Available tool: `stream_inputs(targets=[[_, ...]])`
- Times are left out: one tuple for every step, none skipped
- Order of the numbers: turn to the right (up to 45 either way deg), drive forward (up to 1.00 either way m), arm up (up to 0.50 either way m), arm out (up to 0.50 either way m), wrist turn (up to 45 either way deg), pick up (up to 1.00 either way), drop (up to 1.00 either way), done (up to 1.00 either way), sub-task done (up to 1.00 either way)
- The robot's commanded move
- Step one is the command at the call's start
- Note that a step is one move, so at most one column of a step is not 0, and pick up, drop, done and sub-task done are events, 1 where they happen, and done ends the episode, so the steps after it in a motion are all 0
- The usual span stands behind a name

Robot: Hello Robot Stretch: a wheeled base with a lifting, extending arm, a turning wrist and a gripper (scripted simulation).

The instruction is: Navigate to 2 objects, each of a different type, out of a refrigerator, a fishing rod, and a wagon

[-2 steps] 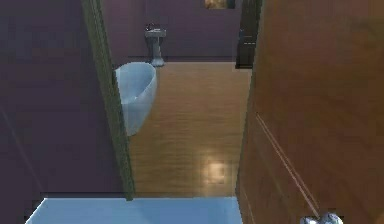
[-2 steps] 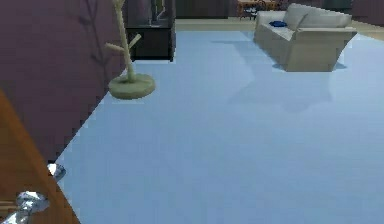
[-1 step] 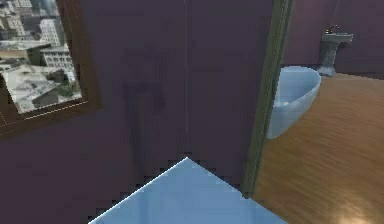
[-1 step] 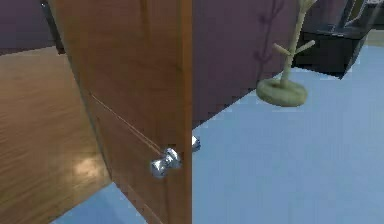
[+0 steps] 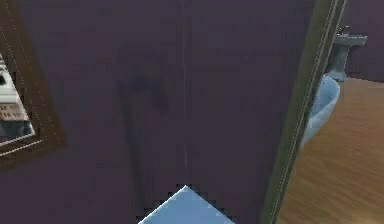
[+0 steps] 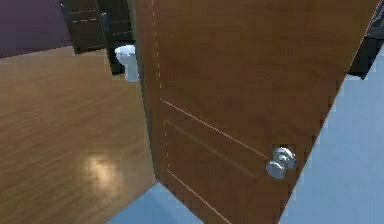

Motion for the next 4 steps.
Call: stream_inputs(targets=[[45.0,0.00,0.00,0.00,0.0,0.00,0.00,0.00,0.00],[12.0,0.00,0.00,0.00,0.0,0.00,0.00,0.00,0.00],[0.0,1.00,0.00,0.00,0.0,0.00,0.00,0.00,0.00],[12.0,0.00,0.00,0.00,0.0,0.00,0.00,0.00,0.00]])
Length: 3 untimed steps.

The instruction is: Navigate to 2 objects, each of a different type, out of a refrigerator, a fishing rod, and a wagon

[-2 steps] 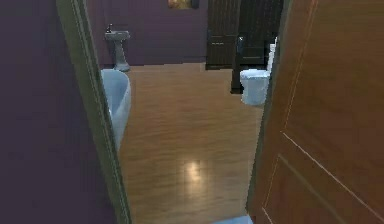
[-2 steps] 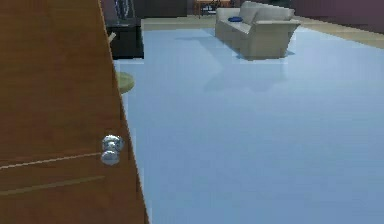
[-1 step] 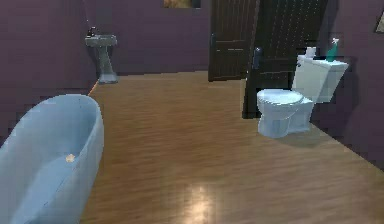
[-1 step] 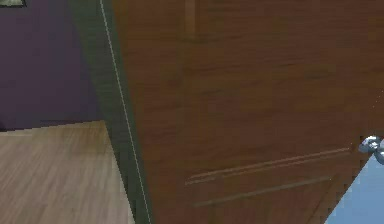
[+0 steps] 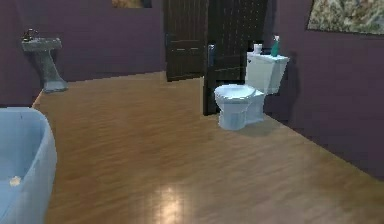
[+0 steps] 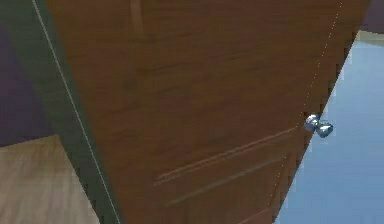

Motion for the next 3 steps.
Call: stream_inputs(targets=[[0.0,0.05,0.00,0.00,0.0,0.00,0.00,0.00,0.00],[-42.0,0.00,0.00,0.00,0.0,0.00,0.00,0.00,0.00],[0.0,0.20,0.00,0.00,0.0,0.00,0.00,0.00,0.00]])
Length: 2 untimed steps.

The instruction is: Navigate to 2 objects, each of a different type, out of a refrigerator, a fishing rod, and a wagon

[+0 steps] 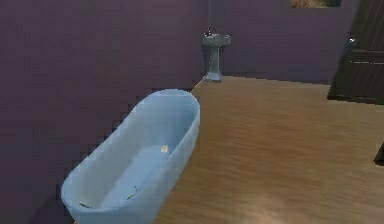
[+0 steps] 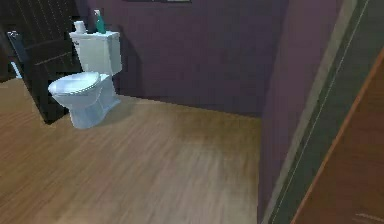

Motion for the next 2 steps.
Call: stream_inputs(targets=[[33.0,0.00,0.00,0.00,0.0,0.00,0.00,0.00,0.00],[0.0,1.00,0.00,0.00,0.0,0.00,0.00,0.00,0.00]])
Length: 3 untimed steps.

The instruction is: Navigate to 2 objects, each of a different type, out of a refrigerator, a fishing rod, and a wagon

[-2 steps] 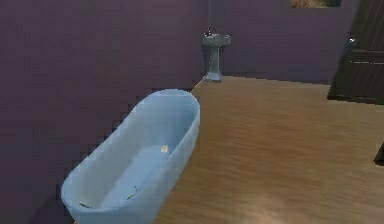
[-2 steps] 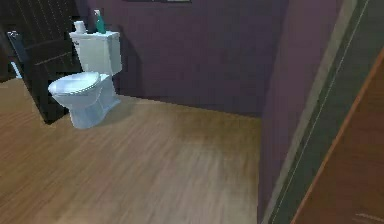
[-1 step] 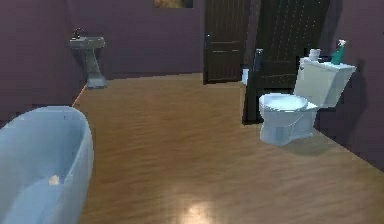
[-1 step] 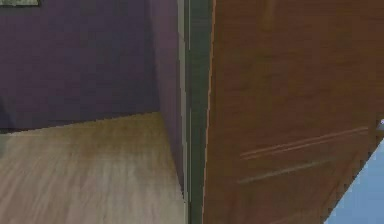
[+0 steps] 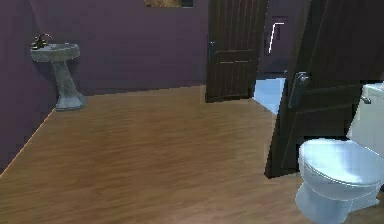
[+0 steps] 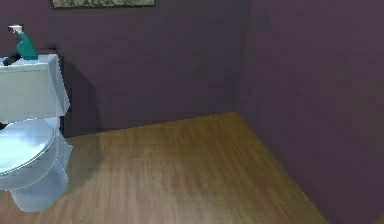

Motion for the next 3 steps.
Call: stream_inputs(targets=[[3.0,0.00,0.00,0.00,0.0,0.00,0.00,0.00,0.00],[0.0,1.00,0.00,0.00,0.0,0.00,0.00,0.00,0.00],[0.0,0.65,0.00,0.00,0.0,0.00,0.00,0.00,0.00]])
